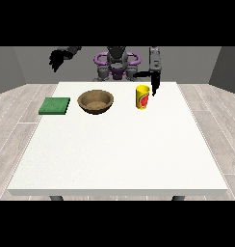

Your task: Pick the cup and pour the ball into the bowl, then pick the bowl and place it on the pad

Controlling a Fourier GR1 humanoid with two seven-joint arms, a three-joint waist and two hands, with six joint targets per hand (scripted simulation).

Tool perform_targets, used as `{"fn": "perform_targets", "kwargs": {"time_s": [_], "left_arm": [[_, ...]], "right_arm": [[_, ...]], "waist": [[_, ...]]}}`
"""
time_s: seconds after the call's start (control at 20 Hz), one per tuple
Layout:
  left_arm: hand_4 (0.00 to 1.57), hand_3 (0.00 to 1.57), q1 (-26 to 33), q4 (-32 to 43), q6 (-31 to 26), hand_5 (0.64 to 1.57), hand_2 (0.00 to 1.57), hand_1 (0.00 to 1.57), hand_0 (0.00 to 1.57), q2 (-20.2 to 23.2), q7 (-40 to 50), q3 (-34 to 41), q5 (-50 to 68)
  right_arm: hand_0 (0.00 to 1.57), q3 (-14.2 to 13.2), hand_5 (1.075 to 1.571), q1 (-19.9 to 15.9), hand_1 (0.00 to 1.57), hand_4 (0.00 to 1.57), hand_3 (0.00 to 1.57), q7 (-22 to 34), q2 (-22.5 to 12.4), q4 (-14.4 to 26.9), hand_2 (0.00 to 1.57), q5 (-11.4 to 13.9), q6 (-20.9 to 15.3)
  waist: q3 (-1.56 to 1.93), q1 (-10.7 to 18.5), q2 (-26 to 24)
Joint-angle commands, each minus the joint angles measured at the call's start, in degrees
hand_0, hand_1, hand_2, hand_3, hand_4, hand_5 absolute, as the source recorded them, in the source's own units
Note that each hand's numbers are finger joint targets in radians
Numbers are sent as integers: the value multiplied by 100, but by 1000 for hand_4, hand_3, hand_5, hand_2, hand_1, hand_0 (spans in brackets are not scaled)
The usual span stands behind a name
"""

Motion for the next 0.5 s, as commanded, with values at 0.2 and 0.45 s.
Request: {"fn": "perform_targets", "kwargs": {"time_s": [0.2,0.45], "left_arm": [[169,0,-808,1870,-119,1422,0,0,0,201,-897,405,43],[211,0,-798,2629,102,1435,0,0,0,-26,-1511,471,4]], "right_arm": [[0,-267,1562,-202,0,667,0,-67,-258,476,0,-220,294],[0,-297,1563,61,0,673,0,-472,-308,715,0,-194,626]], "waist": [[0,-120,-74],[0,-255,-8]]}}
